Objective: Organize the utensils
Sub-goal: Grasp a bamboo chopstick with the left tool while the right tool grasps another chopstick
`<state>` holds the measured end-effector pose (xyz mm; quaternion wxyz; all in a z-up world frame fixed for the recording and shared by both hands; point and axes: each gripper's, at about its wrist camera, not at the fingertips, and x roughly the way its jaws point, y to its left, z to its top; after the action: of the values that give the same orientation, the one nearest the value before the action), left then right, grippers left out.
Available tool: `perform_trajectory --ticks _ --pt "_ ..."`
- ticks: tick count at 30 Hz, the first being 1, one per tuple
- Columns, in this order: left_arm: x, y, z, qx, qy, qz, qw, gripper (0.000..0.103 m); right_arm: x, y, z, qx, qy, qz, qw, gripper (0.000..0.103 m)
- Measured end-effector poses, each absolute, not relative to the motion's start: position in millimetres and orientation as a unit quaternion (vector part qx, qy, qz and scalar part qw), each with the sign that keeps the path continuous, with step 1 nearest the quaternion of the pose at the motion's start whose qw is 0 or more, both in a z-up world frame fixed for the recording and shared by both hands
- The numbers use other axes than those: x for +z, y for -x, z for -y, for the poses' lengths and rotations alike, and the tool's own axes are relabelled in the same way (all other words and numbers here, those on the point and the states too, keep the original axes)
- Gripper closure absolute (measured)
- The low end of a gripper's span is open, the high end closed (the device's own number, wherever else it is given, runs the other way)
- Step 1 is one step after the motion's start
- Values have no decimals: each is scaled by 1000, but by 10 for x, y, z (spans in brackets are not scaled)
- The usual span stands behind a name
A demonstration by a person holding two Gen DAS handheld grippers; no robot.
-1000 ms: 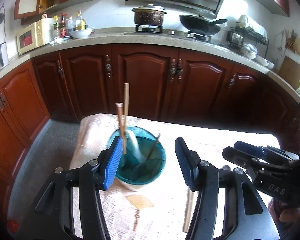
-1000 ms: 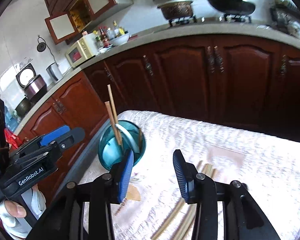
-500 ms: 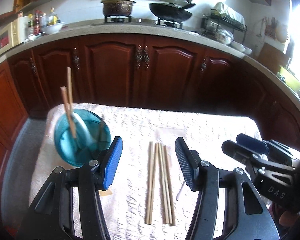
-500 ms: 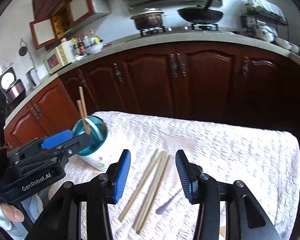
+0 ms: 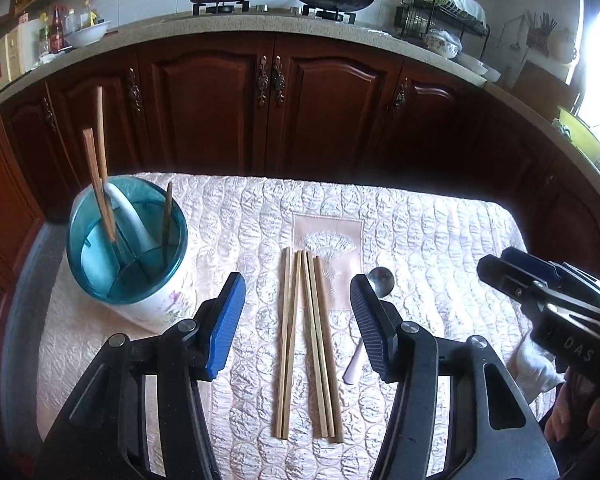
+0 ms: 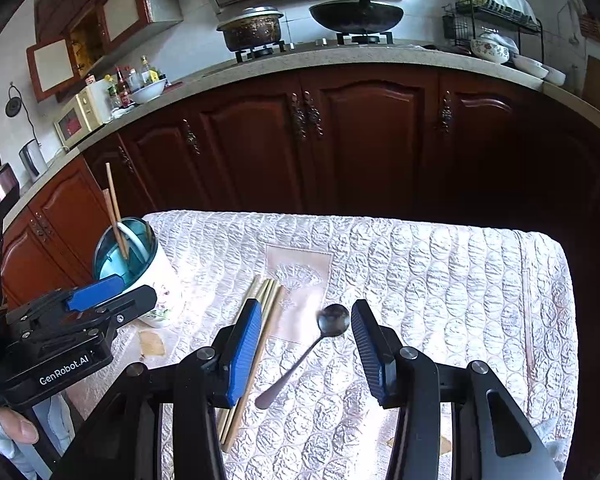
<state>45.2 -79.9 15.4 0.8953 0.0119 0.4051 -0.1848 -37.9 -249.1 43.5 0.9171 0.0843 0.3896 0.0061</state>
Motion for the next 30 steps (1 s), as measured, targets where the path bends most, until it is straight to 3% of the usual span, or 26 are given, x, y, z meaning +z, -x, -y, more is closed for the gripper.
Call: perform_trajectory --ticks 19,21,23,26,30 --pt "-516 -604 648 -179 -18 -457 871 50 -104 263 2714 15 -127 -433 892 57" --pt "-639 -649 676 -184 -16 -469 864 52 -201 186 2671 39 -137 -442 886 58" --pt "-726 -686 714 -187 -20 -478 858 64 -312 74 2602 64 -147 -454 876 69" --pt "-896 -784 809 -189 -24 -494 848 71 -525 -151 2470 93 -163 -476 859 72" --pt "-1109 -893 873 -192 -26 -518 833 73 -834 -453 2298 112 -173 -509 836 74"
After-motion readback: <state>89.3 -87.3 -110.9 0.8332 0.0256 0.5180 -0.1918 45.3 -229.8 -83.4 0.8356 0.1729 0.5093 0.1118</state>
